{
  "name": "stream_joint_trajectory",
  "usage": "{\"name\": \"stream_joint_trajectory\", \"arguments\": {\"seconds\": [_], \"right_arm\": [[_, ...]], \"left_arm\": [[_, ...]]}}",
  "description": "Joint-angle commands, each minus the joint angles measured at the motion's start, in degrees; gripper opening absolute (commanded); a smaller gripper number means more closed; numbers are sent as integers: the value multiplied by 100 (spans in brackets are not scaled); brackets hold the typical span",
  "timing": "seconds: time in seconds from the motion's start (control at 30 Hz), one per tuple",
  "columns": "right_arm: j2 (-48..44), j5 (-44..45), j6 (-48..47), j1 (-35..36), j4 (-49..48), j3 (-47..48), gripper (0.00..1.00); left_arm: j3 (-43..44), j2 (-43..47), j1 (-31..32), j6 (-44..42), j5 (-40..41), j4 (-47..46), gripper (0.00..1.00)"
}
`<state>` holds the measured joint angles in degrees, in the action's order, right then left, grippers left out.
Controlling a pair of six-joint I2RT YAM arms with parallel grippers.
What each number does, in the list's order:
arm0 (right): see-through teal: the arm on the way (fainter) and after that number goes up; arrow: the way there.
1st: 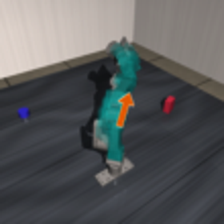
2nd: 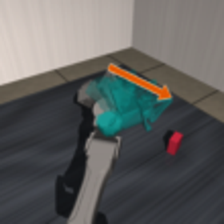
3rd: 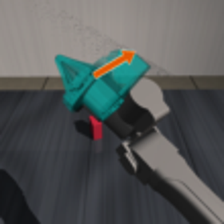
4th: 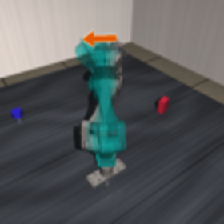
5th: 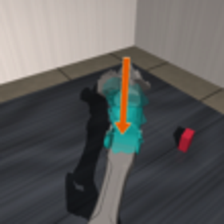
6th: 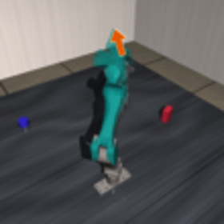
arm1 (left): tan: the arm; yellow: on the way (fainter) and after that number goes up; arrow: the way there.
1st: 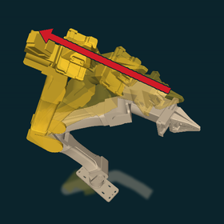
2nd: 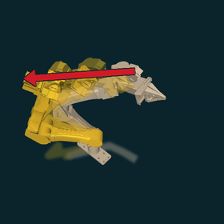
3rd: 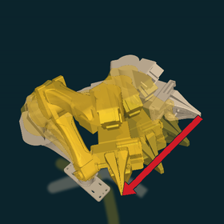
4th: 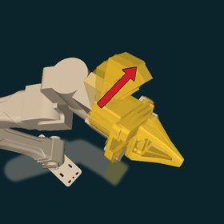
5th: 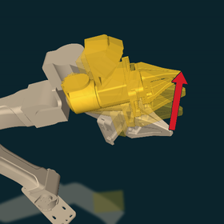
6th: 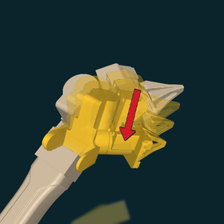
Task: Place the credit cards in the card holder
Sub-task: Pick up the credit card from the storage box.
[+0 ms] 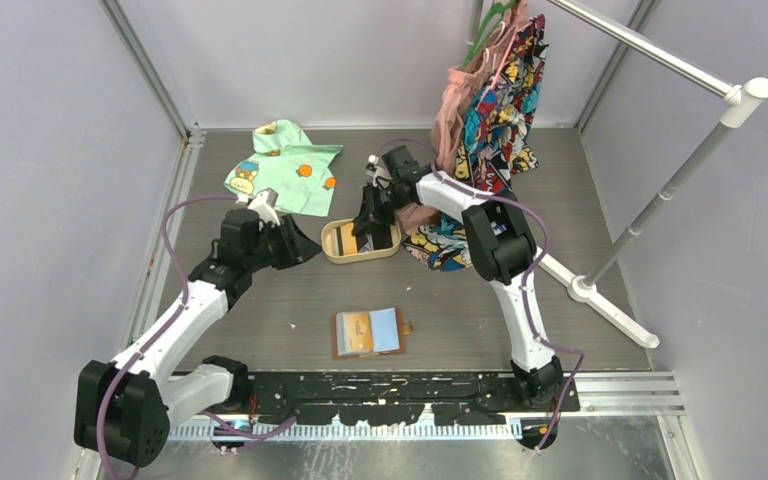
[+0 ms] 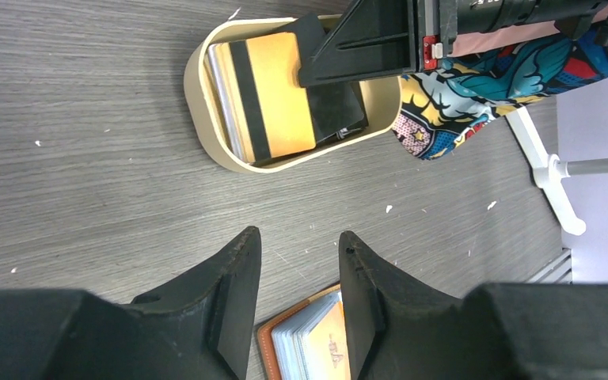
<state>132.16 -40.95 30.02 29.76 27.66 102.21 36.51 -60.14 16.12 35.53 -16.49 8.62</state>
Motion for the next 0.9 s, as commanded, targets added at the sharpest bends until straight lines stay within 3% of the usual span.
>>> {"name": "stream_joint_trajectory", "arguments": {"seconds": [0.0, 0.2, 0.33, 0.5, 0.67, 0.87], "right_arm": [[-515, 72, -234, -68, -3, -44, 21], [-350, -68, -250, -98, 26, -19, 25], [-384, -42, -322, -136, 81, -14, 6], [-796, 276, -724, -221, 304, -48, 1], [-1449, 463, -1308, -217, 406, -361, 1], [-2089, -111, -1856, -183, 226, -1036, 1]], "left_arm": [[-20, 289, 23, 21, -242, -269, 43], [-59, 475, 22, 112, -332, -181, 44], [-120, 637, 23, 200, -400, -176, 44], [-308, 847, 28, 470, -687, -347, 46], [-727, 1234, 18, 969, -1058, -980, 67], [-1279, 1885, 23, 1583, -1111, -1919, 96]]}}
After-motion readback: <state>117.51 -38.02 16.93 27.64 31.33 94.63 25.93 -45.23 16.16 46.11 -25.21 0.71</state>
